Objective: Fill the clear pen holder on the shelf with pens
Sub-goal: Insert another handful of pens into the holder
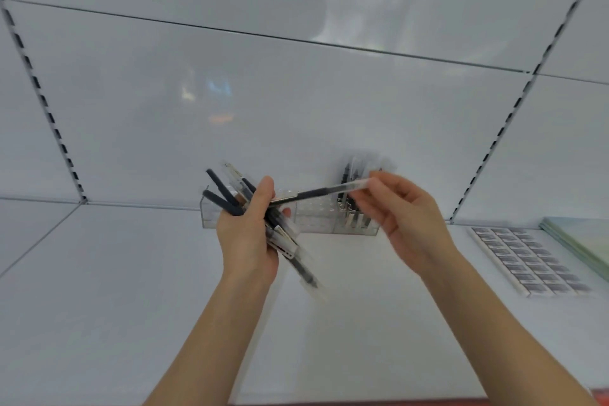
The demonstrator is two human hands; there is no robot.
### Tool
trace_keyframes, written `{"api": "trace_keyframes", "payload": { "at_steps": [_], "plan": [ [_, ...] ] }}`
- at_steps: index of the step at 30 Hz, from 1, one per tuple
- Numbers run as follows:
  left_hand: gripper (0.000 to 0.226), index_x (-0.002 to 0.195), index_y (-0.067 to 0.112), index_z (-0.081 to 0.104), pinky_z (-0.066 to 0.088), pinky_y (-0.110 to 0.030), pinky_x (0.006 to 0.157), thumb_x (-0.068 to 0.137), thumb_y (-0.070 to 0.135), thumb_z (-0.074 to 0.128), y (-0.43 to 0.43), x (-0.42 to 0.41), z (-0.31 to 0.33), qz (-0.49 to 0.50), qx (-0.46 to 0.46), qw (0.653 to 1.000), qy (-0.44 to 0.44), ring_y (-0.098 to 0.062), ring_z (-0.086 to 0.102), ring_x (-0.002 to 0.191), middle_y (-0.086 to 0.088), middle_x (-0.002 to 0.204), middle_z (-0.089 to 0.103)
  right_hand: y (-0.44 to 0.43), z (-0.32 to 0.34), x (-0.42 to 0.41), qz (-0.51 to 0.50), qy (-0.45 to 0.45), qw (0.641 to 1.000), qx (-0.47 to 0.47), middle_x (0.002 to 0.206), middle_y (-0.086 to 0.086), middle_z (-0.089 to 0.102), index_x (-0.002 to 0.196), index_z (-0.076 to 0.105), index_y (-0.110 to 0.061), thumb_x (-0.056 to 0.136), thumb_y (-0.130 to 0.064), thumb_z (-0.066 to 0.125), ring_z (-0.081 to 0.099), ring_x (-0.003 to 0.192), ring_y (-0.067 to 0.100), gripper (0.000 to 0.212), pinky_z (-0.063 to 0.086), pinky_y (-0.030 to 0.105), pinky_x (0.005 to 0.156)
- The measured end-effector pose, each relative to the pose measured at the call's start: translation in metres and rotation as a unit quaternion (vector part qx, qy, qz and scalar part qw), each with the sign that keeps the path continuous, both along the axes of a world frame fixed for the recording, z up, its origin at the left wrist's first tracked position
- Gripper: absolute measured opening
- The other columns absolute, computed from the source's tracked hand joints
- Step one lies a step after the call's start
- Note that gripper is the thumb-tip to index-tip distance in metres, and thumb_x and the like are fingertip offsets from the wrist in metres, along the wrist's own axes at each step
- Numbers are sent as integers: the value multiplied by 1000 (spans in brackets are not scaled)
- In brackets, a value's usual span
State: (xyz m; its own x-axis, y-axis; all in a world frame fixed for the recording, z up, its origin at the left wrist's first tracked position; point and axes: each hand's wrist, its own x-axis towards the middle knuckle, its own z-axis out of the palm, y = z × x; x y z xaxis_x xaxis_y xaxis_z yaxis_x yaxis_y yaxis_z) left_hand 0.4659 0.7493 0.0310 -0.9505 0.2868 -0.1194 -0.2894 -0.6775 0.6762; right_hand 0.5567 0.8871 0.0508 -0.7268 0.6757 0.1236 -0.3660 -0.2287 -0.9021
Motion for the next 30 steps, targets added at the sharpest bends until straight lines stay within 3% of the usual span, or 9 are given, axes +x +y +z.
{"api": "trace_keyframes", "payload": {
  "at_steps": [3, 6, 11, 14, 16, 22, 30],
  "plan": [
    [11, 78, 11, 55, 52, -19, 52, 88, 11, 60, -1, -1, -4, -14, -33, 999, 12, -6, 55, 50, 0, 62, 55, 30, 15, -1, -138, 14, 985, 102, 71, 4, 69, 90, 62, -8, 86, 1, 56, 69, 65, 12, 12, 56, 19, 67],
    [10, 81, 9, 53, 52, -20, 51, 90, 10, 57, 1, -1, -9, -17, -44, 999, 4, -6, 55, 48, 1, 60, 55, 48, 28, -10, -226, -53, 925, 301, 81, 2, 66, 98, 64, -12, 87, -5, 58, 66, 71, 11, 15, 55, 22, 73],
    [4, 91, 7, 54, 54, -20, 53, 89, 7, 57, 3, 0, -11, -21, -52, 998, 2, -6, 56, 50, -1, 66, 55, 52, 30, -34, -197, -145, 794, 557, 97, 13, 67, 110, 65, -7, 88, -9, 57, 64, 85, 24, 23, 49, 32, 87],
    [6, 84, 9, 54, 55, -21, 54, 89, 6, 57, 0, -2, -12, -15, -54, 998, 8, -8, 56, 54, -2, 68, 55, 52, 35, -39, -182, -155, 731, 639, 93, 20, 68, 110, 64, -1, 88, -6, 55, 62, 89, 33, 24, 47, 38, 87],
    [7, 83, 10, 54, 55, -21, 54, 89, 6, 57, -1, -3, -13, -13, -56, 998, 11, -8, 56, 56, -2, 69, 56, 54, 40, -42, -174, -173, 708, 662, 95, 21, 67, 113, 63, -2, 89, -7, 55, 61, 92, 33, 25, 44, 32, 88],
    [7, 84, 9, 54, 54, -21, 53, 89, 5, 57, -2, -2, -14, -6, -60, 998, 16, -8, 56, 56, -2, 69, 55, 60, 45, -50, -155, -201, 678, 690, 102, 20, 66, 117, 60, -4, 91, -9, 52, 58, 100, 30, 28, 28, 10, 81],
    [8, 82, 9, 54, 55, -21, 53, 89, 5, 57, 0, 0, -12, -3, -58, 998, 16, -5, 57, 50, -3, 68, 55, 58, 50, -50, -120, -210, 696, 676, 104, 16, 67, 117, 60, -5, 92, -9, 50, 59, 103, 26, 28, 35, 17, 87]
  ]
}}
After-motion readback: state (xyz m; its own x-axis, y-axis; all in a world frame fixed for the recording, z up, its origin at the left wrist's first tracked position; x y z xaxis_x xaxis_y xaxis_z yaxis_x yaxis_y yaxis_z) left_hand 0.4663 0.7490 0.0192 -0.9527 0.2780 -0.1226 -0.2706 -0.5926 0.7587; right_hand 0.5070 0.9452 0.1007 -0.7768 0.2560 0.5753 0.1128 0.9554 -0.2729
